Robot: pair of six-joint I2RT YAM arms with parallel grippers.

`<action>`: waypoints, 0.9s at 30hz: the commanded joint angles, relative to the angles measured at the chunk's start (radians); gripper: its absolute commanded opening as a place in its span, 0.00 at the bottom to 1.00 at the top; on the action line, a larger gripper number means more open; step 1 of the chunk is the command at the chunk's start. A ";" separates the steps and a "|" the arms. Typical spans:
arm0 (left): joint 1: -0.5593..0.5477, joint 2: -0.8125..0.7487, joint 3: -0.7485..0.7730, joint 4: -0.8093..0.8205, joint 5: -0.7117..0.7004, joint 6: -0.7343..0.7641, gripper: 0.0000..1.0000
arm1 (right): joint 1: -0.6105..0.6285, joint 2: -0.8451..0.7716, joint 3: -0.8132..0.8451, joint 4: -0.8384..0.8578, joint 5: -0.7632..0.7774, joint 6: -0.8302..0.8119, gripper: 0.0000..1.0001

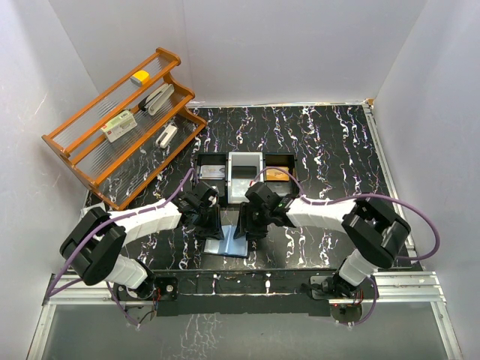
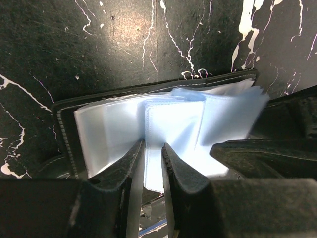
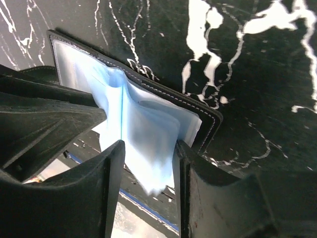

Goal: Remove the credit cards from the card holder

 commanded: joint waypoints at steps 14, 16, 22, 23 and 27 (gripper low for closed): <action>-0.007 -0.055 -0.025 -0.024 -0.006 -0.021 0.19 | 0.010 0.060 0.042 0.228 -0.130 0.045 0.10; -0.007 -0.069 -0.010 -0.052 -0.029 -0.014 0.19 | 0.009 0.051 0.047 0.213 -0.105 0.038 0.07; -0.007 -0.141 0.040 -0.145 -0.112 0.004 0.26 | -0.015 0.027 0.031 0.156 -0.047 0.017 0.02; -0.006 -0.151 0.045 -0.161 -0.124 0.004 0.29 | -0.019 0.022 0.025 0.151 -0.041 0.014 0.01; -0.006 -0.173 0.043 -0.188 -0.135 0.010 0.38 | -0.027 0.005 0.012 0.131 -0.024 0.006 0.01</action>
